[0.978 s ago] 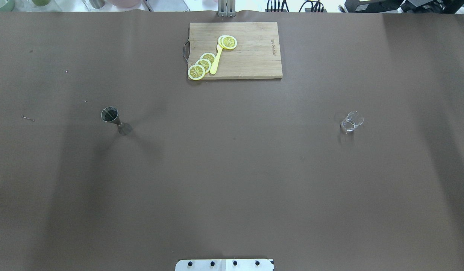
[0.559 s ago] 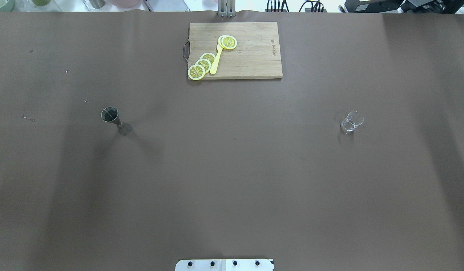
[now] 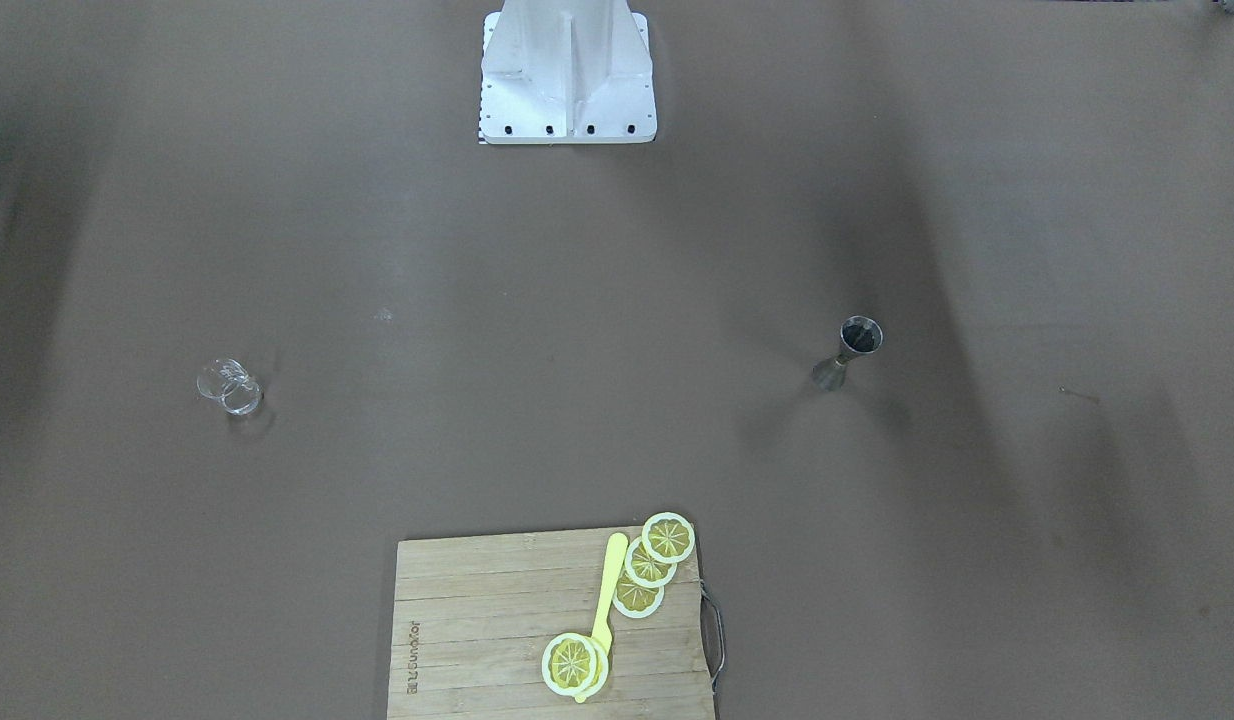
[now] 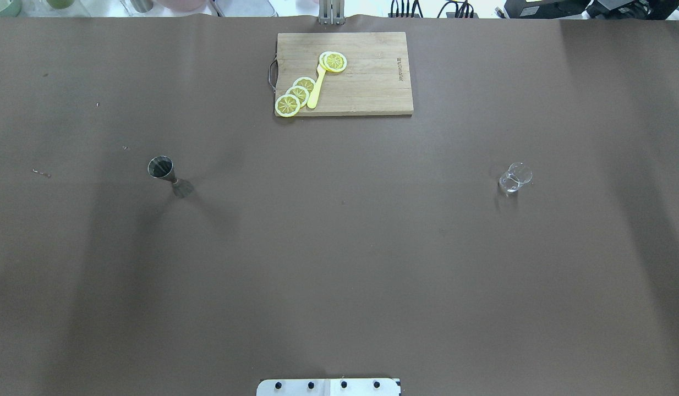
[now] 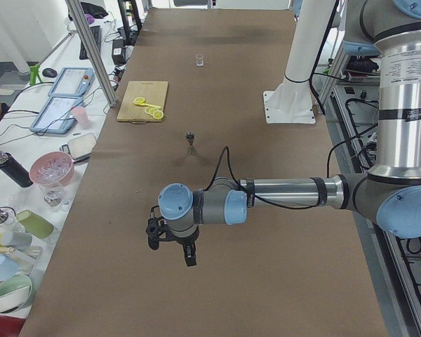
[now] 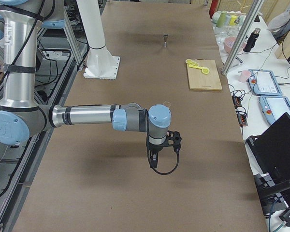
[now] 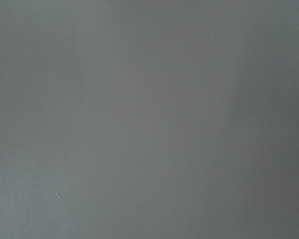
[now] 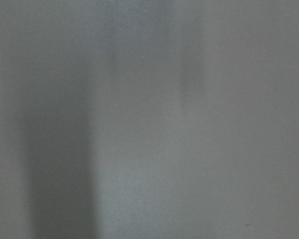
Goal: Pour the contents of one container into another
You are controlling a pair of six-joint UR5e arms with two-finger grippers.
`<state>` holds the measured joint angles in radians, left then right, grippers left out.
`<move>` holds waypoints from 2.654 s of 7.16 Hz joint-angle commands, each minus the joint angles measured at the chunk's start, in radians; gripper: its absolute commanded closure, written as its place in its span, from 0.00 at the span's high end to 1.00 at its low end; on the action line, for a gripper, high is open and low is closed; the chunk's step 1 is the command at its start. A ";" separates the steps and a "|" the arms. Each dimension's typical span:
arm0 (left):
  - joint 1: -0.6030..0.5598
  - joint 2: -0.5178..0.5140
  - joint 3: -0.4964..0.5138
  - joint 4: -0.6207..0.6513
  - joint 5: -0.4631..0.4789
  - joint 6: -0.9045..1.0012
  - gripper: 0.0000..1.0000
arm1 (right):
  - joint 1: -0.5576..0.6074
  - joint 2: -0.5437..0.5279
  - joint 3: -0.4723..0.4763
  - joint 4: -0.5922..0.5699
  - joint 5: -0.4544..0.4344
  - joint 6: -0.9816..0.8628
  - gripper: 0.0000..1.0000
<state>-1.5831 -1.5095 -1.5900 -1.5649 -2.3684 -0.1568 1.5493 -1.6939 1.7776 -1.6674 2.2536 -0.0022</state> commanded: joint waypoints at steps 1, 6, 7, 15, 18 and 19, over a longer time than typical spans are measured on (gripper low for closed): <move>0.000 0.000 0.004 0.000 0.000 0.000 0.99 | 0.000 -0.004 -0.001 0.000 0.001 -0.004 1.00; 0.000 0.002 -0.001 0.003 -0.002 -0.001 0.99 | -0.001 -0.003 -0.007 0.000 0.000 -0.001 1.00; 0.000 0.002 -0.001 0.005 -0.002 -0.001 0.99 | -0.002 0.000 -0.004 0.000 0.001 -0.001 1.00; 0.000 -0.004 -0.002 0.006 0.001 -0.041 0.99 | -0.002 -0.003 0.000 0.071 0.032 -0.001 1.00; 0.000 -0.005 -0.001 0.005 0.001 -0.041 0.99 | -0.052 -0.001 -0.009 0.156 0.061 -0.004 1.00; 0.000 -0.005 -0.002 0.006 0.001 -0.041 0.99 | -0.067 -0.001 -0.009 0.191 0.063 0.002 1.00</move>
<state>-1.5830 -1.5139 -1.5909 -1.5597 -2.3669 -0.1979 1.5065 -1.6954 1.7697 -1.5262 2.3142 -0.0050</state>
